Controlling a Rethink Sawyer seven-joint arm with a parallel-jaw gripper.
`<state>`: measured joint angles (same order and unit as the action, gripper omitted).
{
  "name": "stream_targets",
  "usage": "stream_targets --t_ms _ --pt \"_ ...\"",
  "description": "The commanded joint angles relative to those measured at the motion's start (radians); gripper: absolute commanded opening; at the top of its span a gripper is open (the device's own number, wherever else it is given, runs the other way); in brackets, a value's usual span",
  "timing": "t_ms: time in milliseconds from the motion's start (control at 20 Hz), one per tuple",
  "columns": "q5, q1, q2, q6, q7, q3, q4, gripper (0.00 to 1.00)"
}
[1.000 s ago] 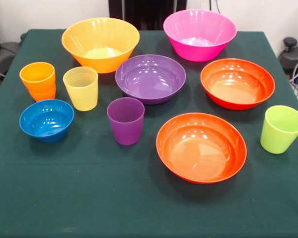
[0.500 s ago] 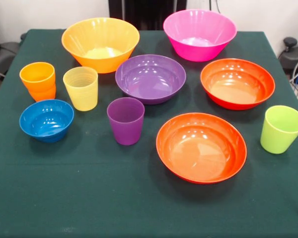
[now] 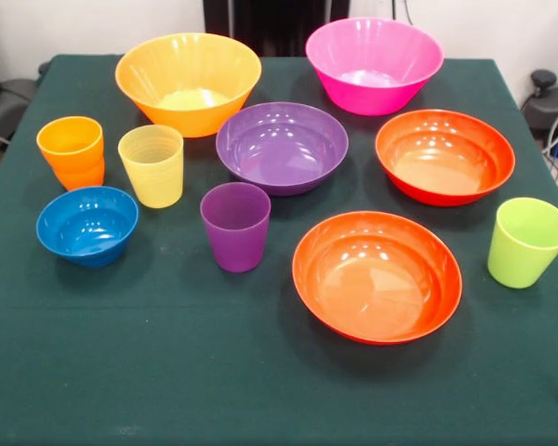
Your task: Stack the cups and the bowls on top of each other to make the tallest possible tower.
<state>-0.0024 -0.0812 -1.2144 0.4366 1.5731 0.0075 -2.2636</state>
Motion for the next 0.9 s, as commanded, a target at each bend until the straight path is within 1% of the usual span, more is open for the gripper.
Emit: stream_targets --t_ms 50,100,150,200,300,400,550,650,900 --pt "-0.042 -0.045 0.094 -0.113 0.063 0.091 -0.086 1.0" --pt "-0.052 -0.062 0.11 -0.143 0.052 0.104 -0.091 1.0" --pt "-0.065 -0.096 0.156 -0.206 0.04 0.129 -0.102 1.0" --pt "-0.075 -0.113 0.184 -0.234 0.037 0.136 -0.104 1.0" --pt "-0.125 -0.147 0.257 -0.306 0.021 0.145 -0.091 1.0" --pt "-0.148 -0.186 0.312 -0.328 0.009 0.164 -0.073 1.0" --pt "-0.191 -0.139 0.364 -0.307 0.058 0.074 -0.018 1.0" --pt "-0.206 -0.133 0.385 -0.33 0.07 0.059 -0.015 1.0" --pt "-0.244 -0.152 0.449 -0.373 0.076 0.058 0.003 1.0"
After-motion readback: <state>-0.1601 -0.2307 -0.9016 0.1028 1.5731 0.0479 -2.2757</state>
